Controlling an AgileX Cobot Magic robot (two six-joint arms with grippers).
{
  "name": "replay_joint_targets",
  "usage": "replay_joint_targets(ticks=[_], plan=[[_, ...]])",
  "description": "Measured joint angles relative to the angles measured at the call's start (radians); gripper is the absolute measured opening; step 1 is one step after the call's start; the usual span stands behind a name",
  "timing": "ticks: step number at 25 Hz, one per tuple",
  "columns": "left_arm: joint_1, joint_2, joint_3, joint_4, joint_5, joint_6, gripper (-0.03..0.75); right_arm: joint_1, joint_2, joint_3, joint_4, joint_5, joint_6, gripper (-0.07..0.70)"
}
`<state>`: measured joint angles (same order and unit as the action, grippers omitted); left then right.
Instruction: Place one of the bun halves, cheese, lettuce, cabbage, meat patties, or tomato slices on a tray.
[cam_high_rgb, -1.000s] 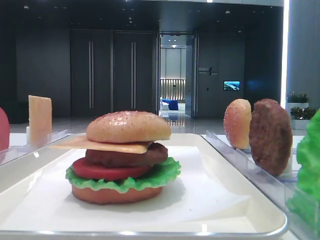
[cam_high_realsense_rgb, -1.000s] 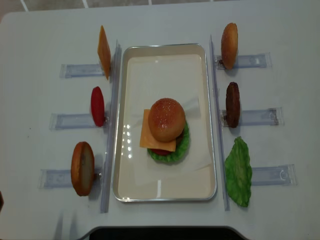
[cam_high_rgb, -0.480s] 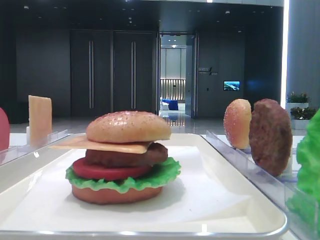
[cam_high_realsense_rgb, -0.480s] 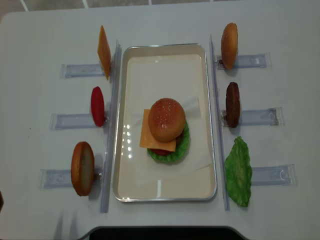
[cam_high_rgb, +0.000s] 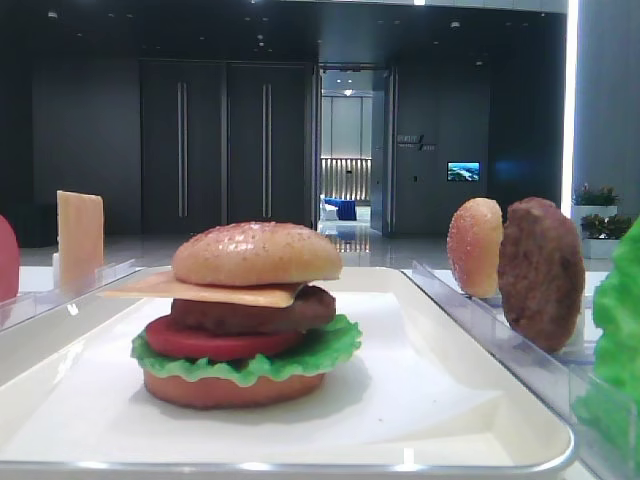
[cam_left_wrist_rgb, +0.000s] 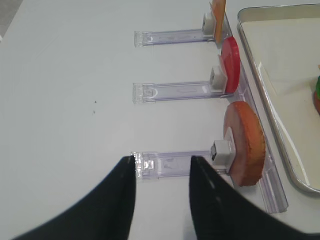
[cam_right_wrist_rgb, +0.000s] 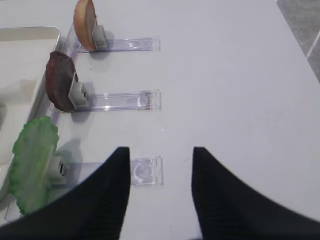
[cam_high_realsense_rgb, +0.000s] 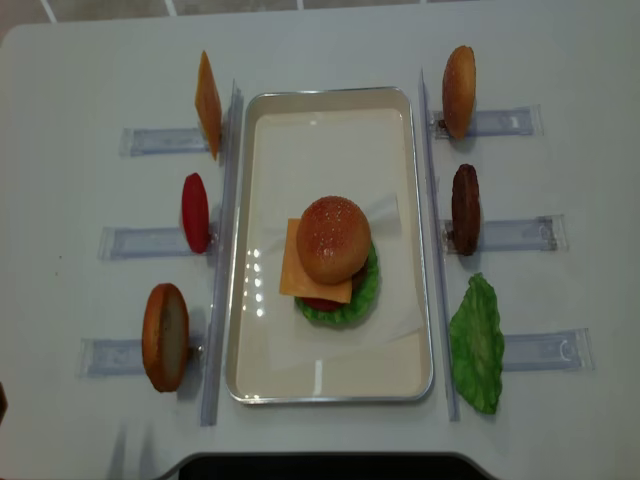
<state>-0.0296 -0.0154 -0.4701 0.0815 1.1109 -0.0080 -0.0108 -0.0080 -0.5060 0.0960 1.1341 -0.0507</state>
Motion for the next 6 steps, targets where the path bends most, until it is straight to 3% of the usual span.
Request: replay_joint_targets(ticks=[6], plan=[[0.0, 0.0, 0.0, 0.0, 0.0, 0.0, 0.282, 0.0, 0.0, 0.0, 0.0, 0.0, -0.001, 0.286]])
